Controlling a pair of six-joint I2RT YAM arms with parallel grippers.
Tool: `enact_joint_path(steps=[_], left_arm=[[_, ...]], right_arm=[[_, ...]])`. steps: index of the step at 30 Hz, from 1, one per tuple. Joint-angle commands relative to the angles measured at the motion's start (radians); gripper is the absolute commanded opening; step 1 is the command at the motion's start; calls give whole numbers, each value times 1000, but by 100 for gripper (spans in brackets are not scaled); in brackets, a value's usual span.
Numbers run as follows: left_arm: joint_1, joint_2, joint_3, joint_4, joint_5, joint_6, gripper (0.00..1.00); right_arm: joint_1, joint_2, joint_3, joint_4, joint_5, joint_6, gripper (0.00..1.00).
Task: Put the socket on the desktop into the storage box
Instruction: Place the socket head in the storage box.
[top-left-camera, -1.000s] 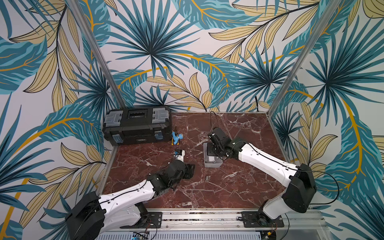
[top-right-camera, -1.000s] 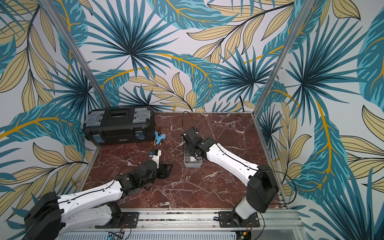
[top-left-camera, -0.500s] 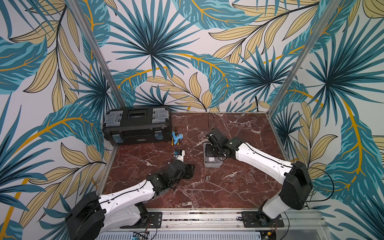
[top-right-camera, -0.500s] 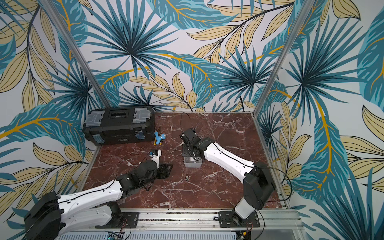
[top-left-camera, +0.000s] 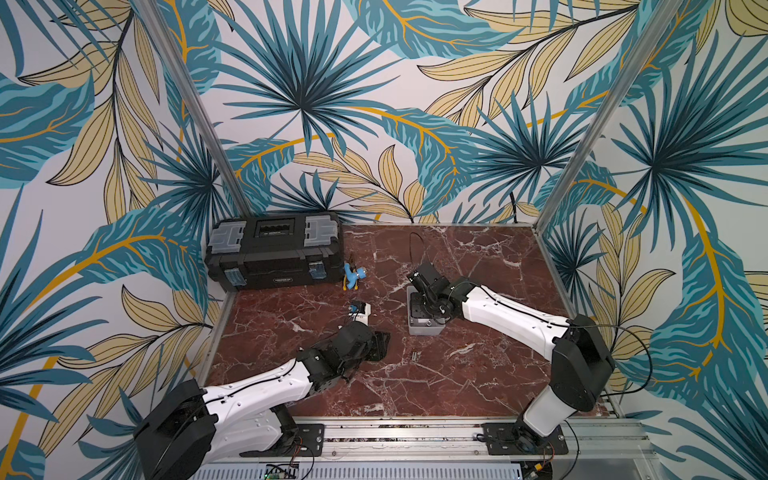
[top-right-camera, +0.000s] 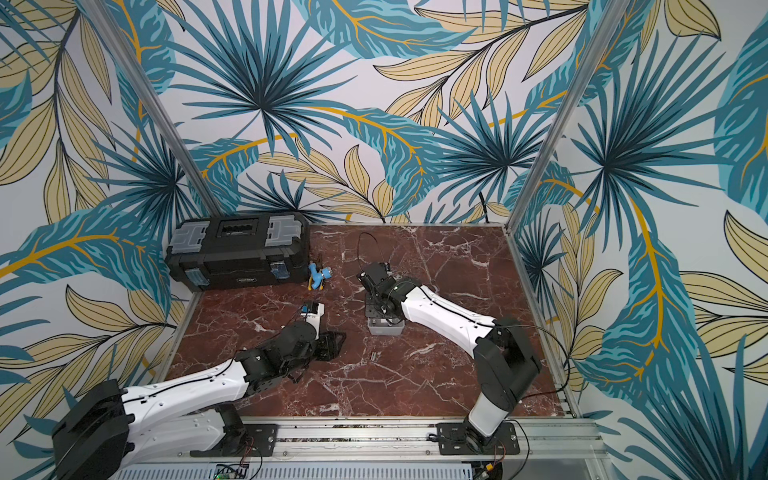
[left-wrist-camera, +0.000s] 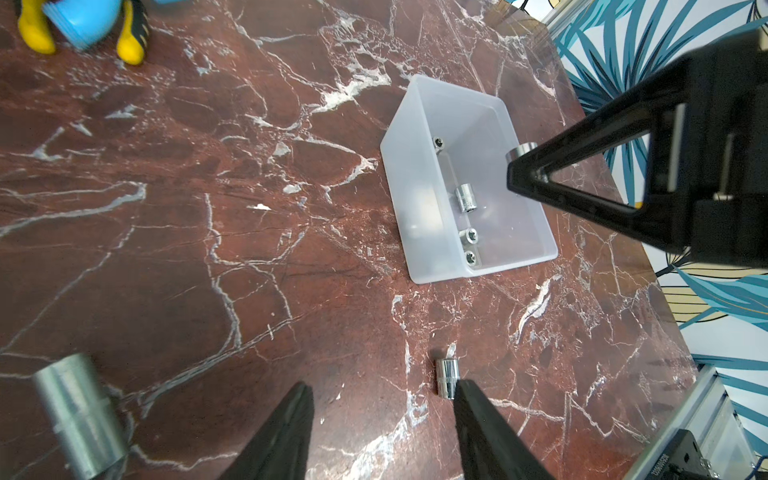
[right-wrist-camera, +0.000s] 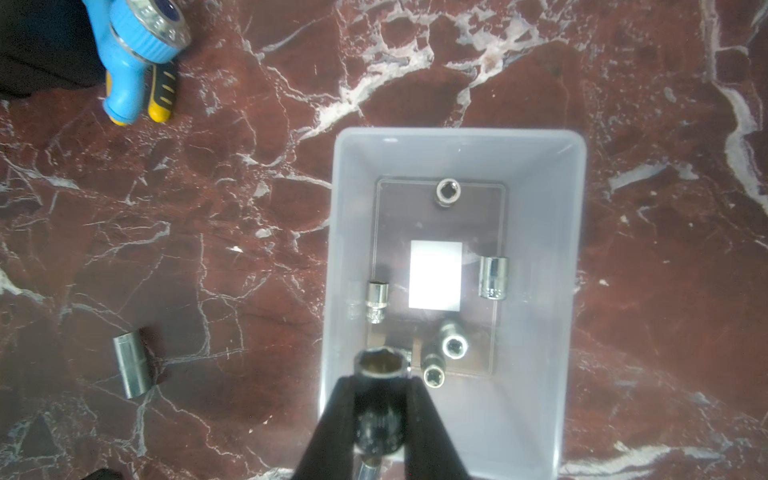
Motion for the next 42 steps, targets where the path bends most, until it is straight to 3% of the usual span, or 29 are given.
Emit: enact_joint_path(steps=[1, 16, 35, 39, 42], left_arm=[[3, -3, -32, 13, 12, -7, 59], [-65, 55, -1, 29, -6, -5, 57], [-73, 22, -19, 40, -15, 0, 57], [-73, 19, -11, 28, -17, 5, 57], [-73, 14, -5, 22, -24, 7, 57]], right_arm=[[-2, 4, -15, 3, 20, -7, 0], [-3, -3, -21, 3, 29, -9, 0], [-2, -3, -18, 1, 33, -13, 0], [-3, -28, -19, -5, 32, -17, 34], [-1, -55, -21, -10, 16, -22, 49]])
